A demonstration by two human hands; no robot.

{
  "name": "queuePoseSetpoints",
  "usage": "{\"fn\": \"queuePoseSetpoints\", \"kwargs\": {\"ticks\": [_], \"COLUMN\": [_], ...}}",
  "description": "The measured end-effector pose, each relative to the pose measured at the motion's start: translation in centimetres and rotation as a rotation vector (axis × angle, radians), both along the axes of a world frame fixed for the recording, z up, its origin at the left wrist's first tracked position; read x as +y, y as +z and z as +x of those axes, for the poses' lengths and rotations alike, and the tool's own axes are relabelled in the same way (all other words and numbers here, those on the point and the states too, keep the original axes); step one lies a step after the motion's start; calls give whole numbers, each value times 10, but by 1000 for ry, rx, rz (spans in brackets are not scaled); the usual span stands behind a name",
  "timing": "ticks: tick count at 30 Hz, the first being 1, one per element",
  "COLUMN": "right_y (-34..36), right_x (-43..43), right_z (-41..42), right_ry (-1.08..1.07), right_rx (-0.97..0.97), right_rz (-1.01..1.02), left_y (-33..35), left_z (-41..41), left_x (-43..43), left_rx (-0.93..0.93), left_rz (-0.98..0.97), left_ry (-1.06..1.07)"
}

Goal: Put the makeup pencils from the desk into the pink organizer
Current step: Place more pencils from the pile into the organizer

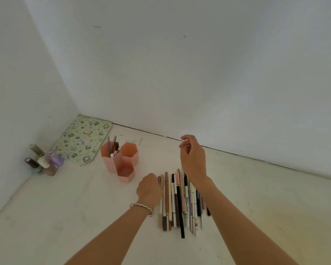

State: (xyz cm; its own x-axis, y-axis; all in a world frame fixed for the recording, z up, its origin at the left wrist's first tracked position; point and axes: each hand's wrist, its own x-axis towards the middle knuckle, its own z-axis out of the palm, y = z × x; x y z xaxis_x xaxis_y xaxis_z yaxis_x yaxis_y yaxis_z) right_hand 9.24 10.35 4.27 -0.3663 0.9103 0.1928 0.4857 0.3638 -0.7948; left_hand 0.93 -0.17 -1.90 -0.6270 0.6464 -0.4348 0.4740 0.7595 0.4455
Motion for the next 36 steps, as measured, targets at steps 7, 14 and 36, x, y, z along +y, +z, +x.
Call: {"fn": "queuePoseSetpoints", "kwargs": {"ticks": [7,14,36], "right_y": [-34,-56,22], "right_x": [-5,-23,16], "right_z": [-19,-31,-43], "right_ry": [162,269,-140], "right_rx": [-545,-775,47], "right_rz": [-192,-66,-330], "left_y": [40,83,143], "left_z": [-33,-41,-109], "left_x": [-2,-7,-32], "left_rx": [-85,-137,171], "left_rz": [321,552,1199], "left_ry": [50,67,453]}}
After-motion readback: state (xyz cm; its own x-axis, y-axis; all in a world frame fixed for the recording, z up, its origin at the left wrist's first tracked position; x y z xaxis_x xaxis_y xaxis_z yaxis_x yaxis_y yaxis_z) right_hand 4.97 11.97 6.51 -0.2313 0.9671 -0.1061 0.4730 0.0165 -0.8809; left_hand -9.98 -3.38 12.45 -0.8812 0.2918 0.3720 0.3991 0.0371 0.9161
